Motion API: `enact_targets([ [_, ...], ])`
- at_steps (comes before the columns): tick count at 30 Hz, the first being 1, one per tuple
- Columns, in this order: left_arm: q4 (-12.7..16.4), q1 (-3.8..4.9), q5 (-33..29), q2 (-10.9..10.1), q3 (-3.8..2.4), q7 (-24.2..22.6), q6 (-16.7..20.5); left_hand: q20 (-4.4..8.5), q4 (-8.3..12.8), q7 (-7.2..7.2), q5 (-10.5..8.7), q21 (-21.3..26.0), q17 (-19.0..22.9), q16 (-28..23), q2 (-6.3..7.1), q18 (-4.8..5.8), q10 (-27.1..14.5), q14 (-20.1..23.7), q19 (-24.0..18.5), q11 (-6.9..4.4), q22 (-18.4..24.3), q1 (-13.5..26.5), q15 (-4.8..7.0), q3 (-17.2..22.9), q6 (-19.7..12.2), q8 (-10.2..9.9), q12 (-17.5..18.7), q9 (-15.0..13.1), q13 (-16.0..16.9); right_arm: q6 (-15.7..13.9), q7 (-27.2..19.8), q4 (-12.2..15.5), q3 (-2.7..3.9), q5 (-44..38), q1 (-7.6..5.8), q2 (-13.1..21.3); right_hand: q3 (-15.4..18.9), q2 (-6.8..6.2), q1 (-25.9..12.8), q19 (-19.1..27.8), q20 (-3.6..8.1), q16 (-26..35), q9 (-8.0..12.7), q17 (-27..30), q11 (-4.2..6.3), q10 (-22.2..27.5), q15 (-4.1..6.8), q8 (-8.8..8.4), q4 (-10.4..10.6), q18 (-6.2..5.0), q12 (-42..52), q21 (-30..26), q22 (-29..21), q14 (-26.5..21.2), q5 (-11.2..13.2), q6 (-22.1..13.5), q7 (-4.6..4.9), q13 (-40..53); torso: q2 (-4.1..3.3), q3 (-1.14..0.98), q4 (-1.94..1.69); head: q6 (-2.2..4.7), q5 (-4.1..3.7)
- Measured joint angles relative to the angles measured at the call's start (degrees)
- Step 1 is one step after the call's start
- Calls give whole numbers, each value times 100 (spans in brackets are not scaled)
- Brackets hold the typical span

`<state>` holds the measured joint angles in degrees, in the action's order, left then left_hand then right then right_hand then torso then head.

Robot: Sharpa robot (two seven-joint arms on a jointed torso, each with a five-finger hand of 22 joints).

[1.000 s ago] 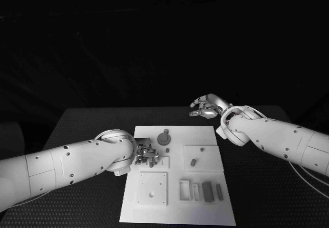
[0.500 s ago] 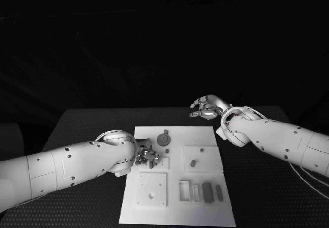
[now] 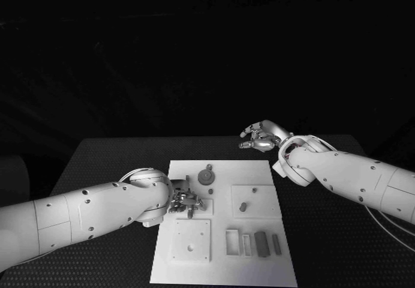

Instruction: Assemble the parts on the task board

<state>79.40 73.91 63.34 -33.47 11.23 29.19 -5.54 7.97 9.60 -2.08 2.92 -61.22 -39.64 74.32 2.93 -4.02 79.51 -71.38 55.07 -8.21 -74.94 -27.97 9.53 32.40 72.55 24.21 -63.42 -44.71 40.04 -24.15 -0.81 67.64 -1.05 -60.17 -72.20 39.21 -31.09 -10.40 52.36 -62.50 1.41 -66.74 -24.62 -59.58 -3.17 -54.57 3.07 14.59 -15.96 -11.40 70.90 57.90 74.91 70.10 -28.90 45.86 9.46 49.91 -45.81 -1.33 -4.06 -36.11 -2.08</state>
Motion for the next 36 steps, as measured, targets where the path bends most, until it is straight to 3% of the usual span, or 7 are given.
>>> enact_targets([
  [14,88,1,8,-143,-63,3,22,11,53,-29,0,0,-5,0,157,0,-2,43,-11,-1,1,27,42,-156,-29,0,0,-23,0,2,0,-10,0,1,0,3,0,0,0,0,0,0,5,5,0,0,0,0,0,0,-1,0,0,0,0,-12,-9,-5,-2,7,-3,15,-18],
  [20,90,22,-10,-206,-289,-20,85,-9,60,-14,0,22,-5,-40,283,0,-19,65,-32,-18,1,5,64,-162,-77,-1,0,-31,-13,3,0,-44,-1,4,0,5,0,0,0,0,0,0,5,5,0,0,0,0,0,0,14,0,0,0,0,-14,-8,-11,2,7,-7,49,-24],
  [22,64,51,-43,-231,-372,-41,133,-19,74,51,0,109,48,-166,362,1,-137,198,-139,36,3,-73,79,-109,-281,-71,144,-11,-84,3,0,-53,-1,5,1,6,0,0,0,0,0,0,5,5,0,0,0,0,0,0,26,0,0,0,1,-17,-7,-11,6,7,-10,65,-29],
  [24,23,94,-84,-251,-410,-65,178,-69,60,165,0,330,192,-463,443,0,-298,455,-362,180,68,-195,-41,1,-496,-179,496,29,-273,3,0,-70,-1,6,1,4,0,0,0,0,0,0,5,5,0,0,0,0,0,0,26,0,0,0,1,-18,-7,-11,9,7,-14,75,-32],
  [27,-190,194,-188,-242,-457,-113,244,-150,62,348,0,572,377,-816,403,0,-470,665,-533,353,174,-380,-204,14,-907,-388,939,102,-505,3,-1,-107,-1,8,1,-4,0,0,0,0,0,0,5,5,0,0,0,0,0,0,26,0,0,0,1,-12,-1,-11,12,7,-14,96,-34],
  [29,-429,266,-262,-208,-468,-149,297,-181,62,466,0,742,485,-1019,420,105,-603,827,-694,464,236,-525,-312,14,-1141,-514,1193,149,-626,3,-2,-130,0,11,1,-8,0,0,0,0,0,0,5,5,0,0,0,0,0,0,26,0,0,0,1,-4,6,-11,12,7,-15,106,-27],
  [36,-1112,331,-408,9,-468,-242,392,-279,68,628,0,1130,724,-1493,365,104,-840,1123,-937,618,371,-735,-545,-76,-1425,-626,1798,175,-889,3,-4,-175,0,24,0,-24,0,0,0,0,0,0,5,5,0,0,0,0,0,0,26,0,0,0,1,-2,7,-11,3,8,-8,124,-20],
])
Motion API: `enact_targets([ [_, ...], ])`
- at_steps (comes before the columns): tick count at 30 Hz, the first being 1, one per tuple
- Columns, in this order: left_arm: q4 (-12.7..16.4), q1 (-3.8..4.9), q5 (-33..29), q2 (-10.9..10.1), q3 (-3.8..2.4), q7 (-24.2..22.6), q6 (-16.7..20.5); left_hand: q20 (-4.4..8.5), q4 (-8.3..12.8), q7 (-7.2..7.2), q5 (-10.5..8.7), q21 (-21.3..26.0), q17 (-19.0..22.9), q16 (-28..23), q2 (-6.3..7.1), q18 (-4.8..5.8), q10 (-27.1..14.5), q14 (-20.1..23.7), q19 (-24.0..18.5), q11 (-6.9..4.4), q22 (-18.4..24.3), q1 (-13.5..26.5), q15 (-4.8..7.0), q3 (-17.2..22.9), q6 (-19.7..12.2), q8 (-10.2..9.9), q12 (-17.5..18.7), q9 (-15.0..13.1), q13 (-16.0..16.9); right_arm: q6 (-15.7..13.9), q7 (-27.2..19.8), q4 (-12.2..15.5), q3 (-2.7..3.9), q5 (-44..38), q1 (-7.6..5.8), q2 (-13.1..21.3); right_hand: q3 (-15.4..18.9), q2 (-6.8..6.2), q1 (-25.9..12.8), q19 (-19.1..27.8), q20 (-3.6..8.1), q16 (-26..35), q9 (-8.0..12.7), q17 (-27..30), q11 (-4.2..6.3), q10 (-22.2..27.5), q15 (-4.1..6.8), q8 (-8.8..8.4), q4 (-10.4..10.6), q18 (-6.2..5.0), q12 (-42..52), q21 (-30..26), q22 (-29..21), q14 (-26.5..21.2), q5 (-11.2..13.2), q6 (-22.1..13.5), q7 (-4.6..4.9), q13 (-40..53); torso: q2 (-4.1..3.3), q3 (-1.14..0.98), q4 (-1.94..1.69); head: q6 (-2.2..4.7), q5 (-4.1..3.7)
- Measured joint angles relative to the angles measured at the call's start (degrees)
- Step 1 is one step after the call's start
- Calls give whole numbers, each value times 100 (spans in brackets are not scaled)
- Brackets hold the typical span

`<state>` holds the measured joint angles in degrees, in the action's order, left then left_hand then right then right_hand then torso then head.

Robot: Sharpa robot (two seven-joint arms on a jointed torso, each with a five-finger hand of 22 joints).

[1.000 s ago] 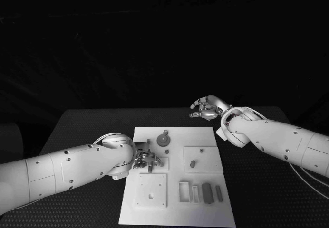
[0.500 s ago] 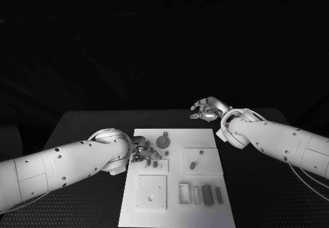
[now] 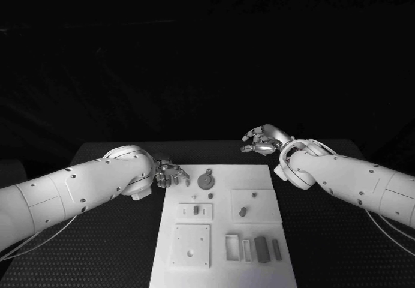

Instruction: Assemble the parts on the task board

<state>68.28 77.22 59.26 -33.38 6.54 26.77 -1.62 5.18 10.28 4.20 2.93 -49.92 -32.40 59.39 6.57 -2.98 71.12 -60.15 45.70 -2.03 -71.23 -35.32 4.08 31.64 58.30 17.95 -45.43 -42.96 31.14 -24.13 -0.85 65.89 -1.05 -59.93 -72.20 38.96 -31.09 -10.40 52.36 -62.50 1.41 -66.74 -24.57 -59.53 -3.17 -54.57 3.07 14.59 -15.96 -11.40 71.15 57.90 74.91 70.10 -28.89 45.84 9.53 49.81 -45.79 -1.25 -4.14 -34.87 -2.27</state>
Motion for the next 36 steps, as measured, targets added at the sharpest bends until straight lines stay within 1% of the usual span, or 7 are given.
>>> enact_targets([
  [2,-156,2,-22,73,1,-24,6,-14,0,38,0,34,19,-38,5,-1,-19,29,-19,19,4,-42,-29,0,-38,-3,63,6,-19,0,0,-5,0,3,0,-5,0,0,0,0,0,0,0,0,0,0,0,0,0,0,0,0,0,0,0,0,0,0,-7,0,4,2,4],
  [7,-592,4,-53,298,0,-79,-13,3,1,45,0,68,25,-60,-25,-2,-30,50,-37,30,4,-72,-50,-31,-84,-26,92,6,-19,0,-2,-14,0,9,1,-33,16,0,0,0,0,0,0,0,0,0,0,0,16,0,0,0,0,0,0,5,-6,-9,-17,0,10,-5,10],
  [9,-732,4,-53,363,-2,-104,-54,-26,-25,51,0,79,27,-84,-25,-3,-50,71,-66,50,4,-72,-71,-56,-112,-26,133,15,-27,0,-3,-19,0,12,1,-50,16,0,0,0,0,0,0,0,0,0,0,0,16,0,0,0,0,0,-18,5,-7,-9,-22,0,14,-14,7],
  [13,-966,4,-51,489,-2,-144,-128,-7,-63,60,0,107,35,-104,21,-5,-70,89,-88,70,4,-114,-90,-94,-140,-26,156,15,-27,0,-6,-21,0,14,3,-67,16,0,0,0,0,-4,0,0,0,0,0,0,16,0,-1,0,0,0,-18,6,-8,-9,-34,3,29,-16,1],
  [19,-1134,-31,-49,652,-2,-206,-224,-7,-63,60,0,107,35,-104,52,-9,-70,89,-88,70,-3,-101,-90,-94,-140,-48,156,15,-27,1,-8,-33,0,18,5,-88,16,0,0,0,0,-22,0,5,0,0,0,0,16,0,-1,0,0,0,-18,6,-10,-9,-60,9,60,-4,9],
  [25,-1197,-54,-49,689,1,-247,-306,-7,-63,60,0,135,35,-104,49,-9,-70,89,-88,70,-20,-104,-90,-94,-140,-48,156,15,-24,2,-9,-36,-1,19,6,-98,16,4,-4,0,0,-22,0,5,0,0,0,0,16,0,-1,0,0,0,-18,12,-17,-9,-72,11,75,2,10],
  [36,-1244,-67,-49,731,0,-289,-429,-18,9,59,0,135,14,-104,-122,-10,-70,109,-99,70,-65,-276,-110,-166,-140,-48,179,23,8,4,-10,-31,-1,21,5,-96,16,23,-23,0,0,-22,0,5,0,0,0,0,16,0,-1,0,0,0,-18,-1,-7,-15,-65,9,68,-12,-5],
])
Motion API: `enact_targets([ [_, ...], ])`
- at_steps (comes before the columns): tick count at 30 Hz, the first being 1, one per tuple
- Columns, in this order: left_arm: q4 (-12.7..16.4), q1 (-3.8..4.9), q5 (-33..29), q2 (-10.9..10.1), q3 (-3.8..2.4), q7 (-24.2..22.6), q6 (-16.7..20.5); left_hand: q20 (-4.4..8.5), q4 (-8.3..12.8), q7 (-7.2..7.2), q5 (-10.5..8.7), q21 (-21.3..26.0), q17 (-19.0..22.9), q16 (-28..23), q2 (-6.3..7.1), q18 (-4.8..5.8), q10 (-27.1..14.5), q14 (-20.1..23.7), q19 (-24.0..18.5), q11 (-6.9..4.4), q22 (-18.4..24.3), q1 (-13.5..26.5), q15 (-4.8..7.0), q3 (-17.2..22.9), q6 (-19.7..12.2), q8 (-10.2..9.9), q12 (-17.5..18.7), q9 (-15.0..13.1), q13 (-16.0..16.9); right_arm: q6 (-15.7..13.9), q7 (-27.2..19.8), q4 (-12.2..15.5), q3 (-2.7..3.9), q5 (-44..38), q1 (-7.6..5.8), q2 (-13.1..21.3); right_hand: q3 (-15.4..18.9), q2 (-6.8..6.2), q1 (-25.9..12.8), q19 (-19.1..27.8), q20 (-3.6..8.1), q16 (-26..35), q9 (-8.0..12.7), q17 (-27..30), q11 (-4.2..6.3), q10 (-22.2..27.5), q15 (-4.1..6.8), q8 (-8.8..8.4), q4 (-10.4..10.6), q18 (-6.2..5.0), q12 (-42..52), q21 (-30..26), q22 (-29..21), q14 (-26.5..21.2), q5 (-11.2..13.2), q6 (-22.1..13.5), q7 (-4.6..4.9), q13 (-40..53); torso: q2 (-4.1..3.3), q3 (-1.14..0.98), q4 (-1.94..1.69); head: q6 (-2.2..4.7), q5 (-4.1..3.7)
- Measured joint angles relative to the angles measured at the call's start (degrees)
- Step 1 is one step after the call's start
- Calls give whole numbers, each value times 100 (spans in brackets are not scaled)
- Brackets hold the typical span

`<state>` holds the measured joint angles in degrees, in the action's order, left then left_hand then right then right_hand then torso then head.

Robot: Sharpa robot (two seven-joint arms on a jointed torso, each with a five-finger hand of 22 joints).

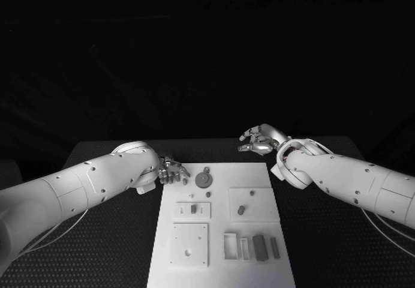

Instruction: Assemble the parts on the task board

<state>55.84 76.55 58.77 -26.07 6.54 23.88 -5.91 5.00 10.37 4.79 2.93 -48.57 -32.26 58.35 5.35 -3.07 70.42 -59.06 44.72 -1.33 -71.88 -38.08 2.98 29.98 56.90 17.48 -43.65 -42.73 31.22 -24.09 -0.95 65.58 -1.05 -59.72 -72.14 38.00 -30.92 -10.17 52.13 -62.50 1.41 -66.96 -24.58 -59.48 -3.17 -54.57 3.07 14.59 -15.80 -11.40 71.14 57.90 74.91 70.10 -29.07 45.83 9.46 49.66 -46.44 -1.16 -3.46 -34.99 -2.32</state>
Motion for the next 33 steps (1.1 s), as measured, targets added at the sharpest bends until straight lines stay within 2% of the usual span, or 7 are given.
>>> enact_targets([
  [3,-4,-29,-5,19,0,-16,-37,-9,30,-24,0,0,-5,0,-75,-1,0,0,-9,0,-14,-75,0,-30,24,1,22,3,9,1,0,-1,0,0,0,-2,0,0,0,0,0,0,0,0,0,0,0,0,0,0,0,0,0,0,0,-11,-8,0,1,1,0,-3,-1],
  [6,-22,-40,-27,34,-5,-37,-68,-10,93,-8,53,44,-5,0,-232,-6,20,11,-9,-20,-36,-155,-11,-33,53,1,60,22,9,2,0,-3,0,1,0,-5,0,0,0,0,0,0,0,0,0,0,0,0,0,0,0,0,0,0,0,-15,-5,0,2,0,1,-7,-1],
  [12,-56,-42,-52,41,-11,-67,-88,-9,151,-18,256,69,-5,0,-349,17,63,22,-8,-20,-62,-272,-23,-22,83,0,132,48,3,4,0,-7,0,2,0,-12,0,0,0,0,0,0,0,0,0,0,0,0,0,0,0,0,0,0,0,-15,-7,-1,2,1,1,-8,-3],
  [14,-60,-42,-62,39,-12,-73,-89,-9,151,-18,256,72,-5,0,-358,55,63,22,-8,-20,-63,-281,-23,-22,83,0,132,48,0,4,0,-9,0,2,0,-13,0,0,0,0,0,0,0,0,0,0,0,0,0,0,0,0,0,0,0,-18,-9,-5,2,1,1,-9,-6],
  [22,-78,-41,-95,38,-13,-91,-108,-9,167,-39,278,71,-5,-1,-446,52,80,22,-8,-4,-77,-309,-23,-37,103,0,155,54,0,5,0,-17,0,3,0,-11,0,0,0,0,0,0,0,0,0,0,0,0,0,0,-3,0,0,0,0,0,7,-5,2,2,1,-12,-14],
  [28,-130,-35,-155,64,-15,-88,-150,-9,309,-19,304,118,-4,-23,-673,46,105,22,-7,-20,-114,-537,-23,-8,124,23,238,69,0,5,0,-17,0,3,0,-16,0,0,0,1,-1,1,0,3,0,0,0,0,0,0,24,0,0,0,0,5,1,-9,5,3,-4,-12,-16],
  [33,-136,-32,-196,61,-16,-83,-168,-9,363,-35,304,133,-4,-23,-702,44,122,22,-7,-4,-128,-566,-23,-18,140,22,239,71,0,6,0,-17,0,4,0,-15,0,0,0,1,-1,1,0,5,0,0,0,0,0,0,25,0,0,0,0,6,-1,-11,5,3,-3,-9,-9],
])
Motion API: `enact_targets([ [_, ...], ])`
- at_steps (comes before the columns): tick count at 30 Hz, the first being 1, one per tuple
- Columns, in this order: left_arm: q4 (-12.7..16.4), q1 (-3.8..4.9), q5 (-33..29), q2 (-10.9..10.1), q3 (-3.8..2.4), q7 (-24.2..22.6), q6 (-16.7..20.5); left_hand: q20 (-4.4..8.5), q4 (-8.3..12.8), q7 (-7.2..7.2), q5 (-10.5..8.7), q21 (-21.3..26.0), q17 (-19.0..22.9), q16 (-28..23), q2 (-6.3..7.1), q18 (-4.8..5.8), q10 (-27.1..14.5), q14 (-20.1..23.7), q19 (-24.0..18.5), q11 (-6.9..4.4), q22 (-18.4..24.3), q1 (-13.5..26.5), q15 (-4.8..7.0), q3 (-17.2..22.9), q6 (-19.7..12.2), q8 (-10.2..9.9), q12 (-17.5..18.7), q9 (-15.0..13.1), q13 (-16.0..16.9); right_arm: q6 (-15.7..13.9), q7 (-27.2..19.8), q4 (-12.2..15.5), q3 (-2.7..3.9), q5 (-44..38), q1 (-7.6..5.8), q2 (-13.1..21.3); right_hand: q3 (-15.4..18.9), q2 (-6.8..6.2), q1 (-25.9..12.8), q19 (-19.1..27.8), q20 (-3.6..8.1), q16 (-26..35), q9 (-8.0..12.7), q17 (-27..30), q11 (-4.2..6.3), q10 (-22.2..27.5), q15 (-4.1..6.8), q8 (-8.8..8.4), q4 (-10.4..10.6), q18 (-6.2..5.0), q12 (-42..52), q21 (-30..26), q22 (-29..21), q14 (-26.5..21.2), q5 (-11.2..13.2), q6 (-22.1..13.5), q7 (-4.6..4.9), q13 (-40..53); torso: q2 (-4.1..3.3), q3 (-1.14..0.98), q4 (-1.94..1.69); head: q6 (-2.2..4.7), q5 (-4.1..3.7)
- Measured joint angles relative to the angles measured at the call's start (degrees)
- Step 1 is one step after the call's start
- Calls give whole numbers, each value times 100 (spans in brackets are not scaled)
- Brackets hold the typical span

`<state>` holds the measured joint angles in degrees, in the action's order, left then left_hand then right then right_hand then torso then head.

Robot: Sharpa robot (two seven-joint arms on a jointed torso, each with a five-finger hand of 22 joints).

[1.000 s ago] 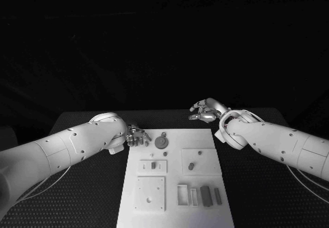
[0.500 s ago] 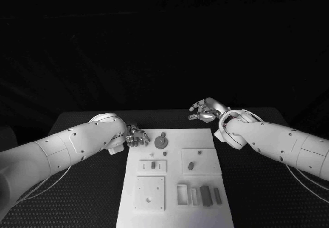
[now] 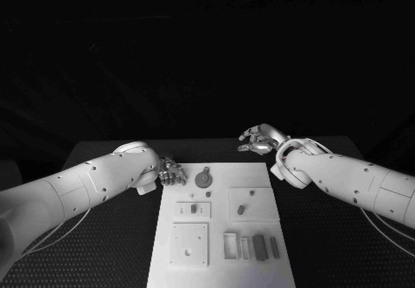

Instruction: Assemble the parts on the task board

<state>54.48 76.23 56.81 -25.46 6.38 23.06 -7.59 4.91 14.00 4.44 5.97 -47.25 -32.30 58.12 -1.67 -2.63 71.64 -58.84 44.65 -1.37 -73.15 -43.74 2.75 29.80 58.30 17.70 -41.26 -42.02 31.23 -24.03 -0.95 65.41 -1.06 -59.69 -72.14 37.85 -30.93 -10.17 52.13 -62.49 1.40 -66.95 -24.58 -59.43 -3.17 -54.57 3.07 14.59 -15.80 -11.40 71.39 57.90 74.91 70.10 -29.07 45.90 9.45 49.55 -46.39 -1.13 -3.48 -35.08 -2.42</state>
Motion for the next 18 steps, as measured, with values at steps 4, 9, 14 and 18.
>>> enact_targets([
  [4,-3,0,-24,-9,-1,0,-8,0,24,-1,1,1,0,-22,-69,-7,24,0,0,-17,-8,-69,0,-23,23,0,26,6,0,0,0,0,0,0,0,3,0,0,0,0,0,0,0,0,0,0,0,0,0,0,0,0,0,0,0,0,-1,0,-1,0,-1,-1,0],
  [9,-6,2,-51,-15,-2,0,-16,0,65,2,30,0,1,-22,-112,-9,44,-21,0,-37,-24,-112,-21,-27,60,33,48,5,0,1,0,0,1,1,0,2,0,0,0,0,0,0,0,0,0,0,0,0,0,0,0,0,0,0,0,1,-3,0,-3,0,-1,-11,-3],
  [14,-11,3,-69,-15,-3,2,-17,0,81,-15,30,7,1,-22,-112,-12,65,-21,0,-17,-32,-112,-21,-43,76,33,48,5,9,2,0,-1,1,1,0,2,0,0,0,0,0,0,5,0,0,0,0,0,0,0,0,0,0,0,0,7,-10,-5,-3,1,-1,-12,-3],
  [18,-12,5,-85,-17,-4,7,-17,0,28,-14,30,30,-5,-22,-56,3,85,-21,1,-37,-38,-63,-21,-96,76,32,79,6,10,2,0,-2,1,1,0,2,0,0,0,-3,3,0,5,0,0,0,0,0,0,0,-1,0,0,0,0,-4,1,-5,-4,2,0,-12,-2],
])
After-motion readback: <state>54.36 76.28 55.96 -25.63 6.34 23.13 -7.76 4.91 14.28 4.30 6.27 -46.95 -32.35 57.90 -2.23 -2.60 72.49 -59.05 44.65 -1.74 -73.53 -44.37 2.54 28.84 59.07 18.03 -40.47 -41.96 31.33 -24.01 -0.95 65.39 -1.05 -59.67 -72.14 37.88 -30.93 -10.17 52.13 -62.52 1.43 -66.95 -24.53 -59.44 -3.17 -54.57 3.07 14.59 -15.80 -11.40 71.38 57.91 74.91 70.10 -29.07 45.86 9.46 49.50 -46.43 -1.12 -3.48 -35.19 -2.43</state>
